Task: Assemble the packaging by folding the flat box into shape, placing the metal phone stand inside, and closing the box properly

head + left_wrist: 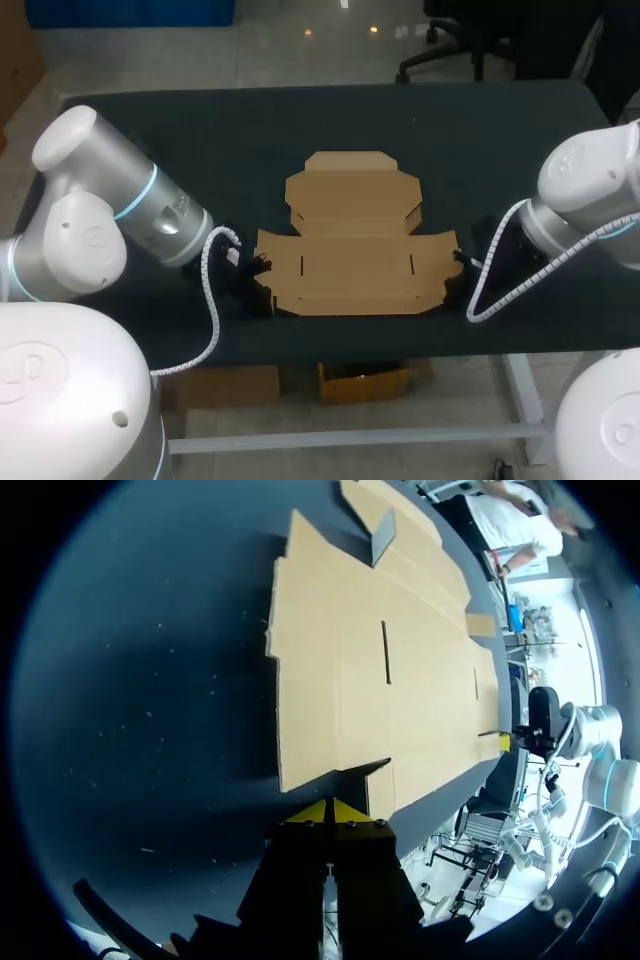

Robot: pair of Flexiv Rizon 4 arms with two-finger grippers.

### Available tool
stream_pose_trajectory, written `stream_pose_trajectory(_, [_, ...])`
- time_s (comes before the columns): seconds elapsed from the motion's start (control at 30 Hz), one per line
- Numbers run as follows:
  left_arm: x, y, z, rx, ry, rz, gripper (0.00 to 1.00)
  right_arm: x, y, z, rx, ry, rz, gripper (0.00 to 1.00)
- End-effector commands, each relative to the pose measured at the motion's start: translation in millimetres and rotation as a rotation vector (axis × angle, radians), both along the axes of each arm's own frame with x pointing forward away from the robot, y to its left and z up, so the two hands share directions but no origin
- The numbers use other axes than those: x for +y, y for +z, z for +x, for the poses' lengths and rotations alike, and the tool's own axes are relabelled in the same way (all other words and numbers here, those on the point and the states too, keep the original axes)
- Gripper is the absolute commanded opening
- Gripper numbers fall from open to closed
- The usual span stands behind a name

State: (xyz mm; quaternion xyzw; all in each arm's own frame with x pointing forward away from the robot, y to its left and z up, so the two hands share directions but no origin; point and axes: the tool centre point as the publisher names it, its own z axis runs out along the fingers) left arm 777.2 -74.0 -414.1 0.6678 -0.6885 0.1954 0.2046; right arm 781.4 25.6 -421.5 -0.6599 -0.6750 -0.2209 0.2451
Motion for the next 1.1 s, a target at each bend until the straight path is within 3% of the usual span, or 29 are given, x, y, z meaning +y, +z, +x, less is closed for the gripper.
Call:
stream_pose_trajectory(0.03, [-1.9,-0.9,1.9,0.004,0.0,0.009,0.0,1.2,-0.9,1.0,0.004,0.003,0.002,0.0])
stream_pose_trajectory(1.1, [-17.4,7.2,-0.6,-0.022,-0.035,0.007,0.0,3.4,-1.7,2.1,0.009,0.006,0.003,0.0])
